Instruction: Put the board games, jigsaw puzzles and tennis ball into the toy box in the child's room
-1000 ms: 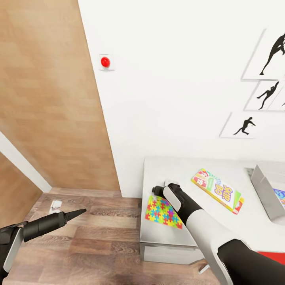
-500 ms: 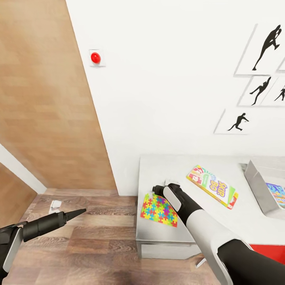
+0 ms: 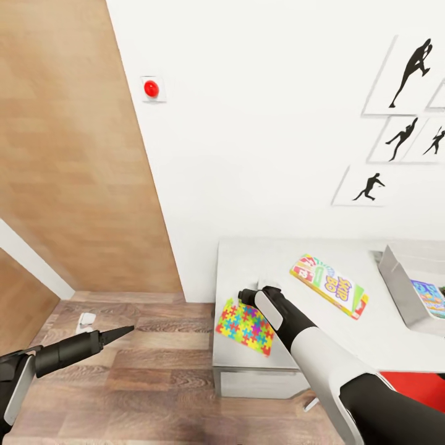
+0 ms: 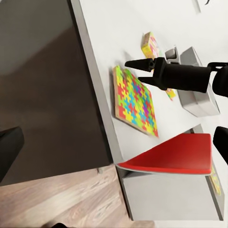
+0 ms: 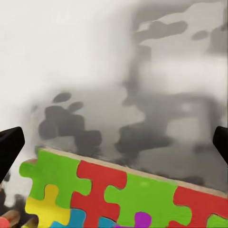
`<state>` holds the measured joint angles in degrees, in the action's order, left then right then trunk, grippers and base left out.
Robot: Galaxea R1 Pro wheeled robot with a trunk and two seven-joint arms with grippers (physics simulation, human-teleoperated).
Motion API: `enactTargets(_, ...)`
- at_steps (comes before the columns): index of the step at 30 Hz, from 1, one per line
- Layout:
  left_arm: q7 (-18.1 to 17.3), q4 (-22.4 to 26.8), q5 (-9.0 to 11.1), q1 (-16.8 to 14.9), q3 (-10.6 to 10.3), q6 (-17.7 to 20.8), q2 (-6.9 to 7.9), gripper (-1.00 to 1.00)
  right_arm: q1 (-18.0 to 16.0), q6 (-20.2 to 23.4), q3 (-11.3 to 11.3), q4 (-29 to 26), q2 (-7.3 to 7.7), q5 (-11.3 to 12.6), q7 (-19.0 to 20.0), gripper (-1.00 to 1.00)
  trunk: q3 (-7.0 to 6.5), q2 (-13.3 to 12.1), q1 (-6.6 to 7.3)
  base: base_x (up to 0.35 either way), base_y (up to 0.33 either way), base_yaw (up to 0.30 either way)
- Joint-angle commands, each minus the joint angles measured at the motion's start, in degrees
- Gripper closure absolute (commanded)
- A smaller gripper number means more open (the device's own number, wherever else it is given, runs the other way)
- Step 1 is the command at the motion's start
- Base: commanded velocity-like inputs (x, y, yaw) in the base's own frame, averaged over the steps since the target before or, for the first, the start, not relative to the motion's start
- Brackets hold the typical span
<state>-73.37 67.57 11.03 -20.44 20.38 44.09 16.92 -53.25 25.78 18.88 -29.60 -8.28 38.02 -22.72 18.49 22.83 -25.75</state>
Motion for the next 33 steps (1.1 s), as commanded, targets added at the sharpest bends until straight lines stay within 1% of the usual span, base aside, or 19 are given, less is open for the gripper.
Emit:
enactTargets(1,-0.1,0.0,0.1,0.0,0.0,0.5,0.02,-1.00,0.0,0.1,0.3,0.0,0.06,1.1,-0.6,-1.00,0.12,0.1,-0.03,-0.043,0.000,0.000)
enactTargets(6,-0.1,0.0,0.1,0.0,0.0,0.6,0.03,-1.00,0.0,0.1,0.3,0.0,0.03,1.1,-0.6,-1.00,0.12,0.1,-0.03,-0.018,0.016,0.000)
enactTargets(15,-0.1,-0.1,0.1,0.0,0.1,0.7,0.04,-1.00,0.0,0.1,0.3,0.0,0.02,1.1,-0.6,-1.00,0.12,0.1,-0.03,-0.002,0.152,0.000)
enactTargets(33,0.0,-0.1,0.1,0.0,0.0,0.7,0.04,-1.00,0.0,0.1,0.3,0.1,0.11,1.1,-0.6,-1.00,0.12,0.1,-0.03,0.000,0.008,0.000)
